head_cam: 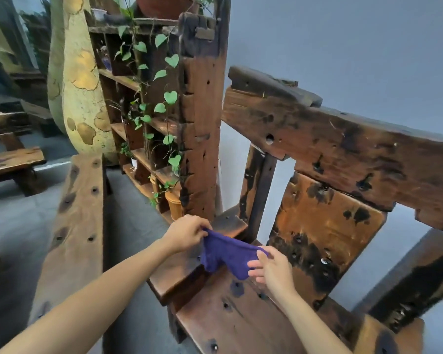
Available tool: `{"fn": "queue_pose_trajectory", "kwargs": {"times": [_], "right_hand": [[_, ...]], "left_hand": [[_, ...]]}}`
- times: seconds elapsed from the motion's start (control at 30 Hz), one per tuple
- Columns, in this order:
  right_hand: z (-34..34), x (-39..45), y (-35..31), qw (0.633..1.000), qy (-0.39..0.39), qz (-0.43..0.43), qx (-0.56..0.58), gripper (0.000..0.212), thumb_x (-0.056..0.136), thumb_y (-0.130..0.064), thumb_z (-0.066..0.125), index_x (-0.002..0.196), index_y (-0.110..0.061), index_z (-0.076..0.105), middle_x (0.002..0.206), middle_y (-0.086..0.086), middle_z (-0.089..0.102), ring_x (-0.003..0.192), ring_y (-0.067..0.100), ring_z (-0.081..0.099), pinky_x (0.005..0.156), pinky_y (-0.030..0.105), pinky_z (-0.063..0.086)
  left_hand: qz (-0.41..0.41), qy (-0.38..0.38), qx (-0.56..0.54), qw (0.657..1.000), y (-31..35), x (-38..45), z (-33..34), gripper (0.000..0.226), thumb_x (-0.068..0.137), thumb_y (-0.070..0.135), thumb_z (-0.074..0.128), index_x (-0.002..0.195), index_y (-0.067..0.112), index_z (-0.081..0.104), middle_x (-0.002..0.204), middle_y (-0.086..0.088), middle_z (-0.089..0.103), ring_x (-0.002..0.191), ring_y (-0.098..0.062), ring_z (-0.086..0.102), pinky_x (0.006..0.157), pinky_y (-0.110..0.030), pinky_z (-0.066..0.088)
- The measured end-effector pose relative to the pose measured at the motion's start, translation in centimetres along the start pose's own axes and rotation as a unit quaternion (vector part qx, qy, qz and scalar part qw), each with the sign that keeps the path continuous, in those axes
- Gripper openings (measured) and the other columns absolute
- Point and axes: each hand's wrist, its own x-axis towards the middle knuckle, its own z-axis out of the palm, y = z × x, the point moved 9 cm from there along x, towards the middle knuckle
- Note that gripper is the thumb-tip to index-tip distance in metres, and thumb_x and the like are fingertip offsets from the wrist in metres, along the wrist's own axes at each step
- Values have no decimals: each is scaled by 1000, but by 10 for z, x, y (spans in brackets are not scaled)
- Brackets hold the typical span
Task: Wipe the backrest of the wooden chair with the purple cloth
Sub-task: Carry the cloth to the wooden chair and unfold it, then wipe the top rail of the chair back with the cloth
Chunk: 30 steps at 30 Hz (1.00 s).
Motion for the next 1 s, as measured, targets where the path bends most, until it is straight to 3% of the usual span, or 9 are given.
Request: {"fn": "queue_pose_trajectory", "kwargs": {"times": [0.27,0.4,0.57,0.67,0.77,0.83,0.9,1.0], "right_hand": [[-14,78,-75,979,186,-71,46,13,109,-30,43,105,-31,56,74,2,77,59,22,74,49,27,55],[-36,136,-111,942,299,-151,13,14,108,-33,44,113,-37,56,78,-10,75,62,16,73,52,24,57],[-56,207,-171,887,413,-207,-16,25,109,-31,39,105,-52,52,80,-18,69,71,9,69,71,40,60],[-63,235,-217,844,470,-257,-36,24,109,-30,36,113,-49,50,91,-15,69,85,11,68,79,45,57],[-77,255,-266,809,496,-309,-62,23,107,-35,31,121,-43,48,109,-4,64,99,19,63,81,27,48],[-84,256,-304,773,516,-359,-87,27,105,-33,31,127,-34,48,118,0,61,108,19,58,90,11,41],[-89,265,-344,736,531,-401,-121,32,105,-27,35,135,-24,46,132,6,57,123,22,52,106,15,31],[-89,291,-388,761,487,-378,-202,44,107,-26,38,150,-26,34,144,-8,49,135,9,41,115,25,25]], "left_hand": [[96,54,-48,993,5,140,-37,24,95,23,56,109,28,75,107,5,76,101,-20,67,89,-36,54],[161,83,-78,980,17,221,-55,23,97,23,57,110,29,75,108,7,75,88,-13,64,80,-33,54],[246,114,-63,961,38,316,-97,22,93,22,61,109,26,76,102,5,73,95,-20,65,76,-29,46],[302,127,-74,942,55,361,-132,21,91,23,65,107,25,78,101,4,72,93,-18,66,83,-33,53],[341,150,-122,920,66,390,-164,18,92,28,67,105,27,79,97,8,72,85,-8,64,78,-38,57],[375,150,-148,903,74,398,-181,19,91,31,67,105,27,79,95,10,72,83,-8,65,76,-37,57],[404,150,-169,887,86,412,-199,19,90,29,68,105,26,79,93,9,71,78,-9,65,74,-37,56],[428,176,-213,861,113,424,-233,20,89,28,68,106,26,78,89,8,70,73,-10,64,73,-36,54]]}}
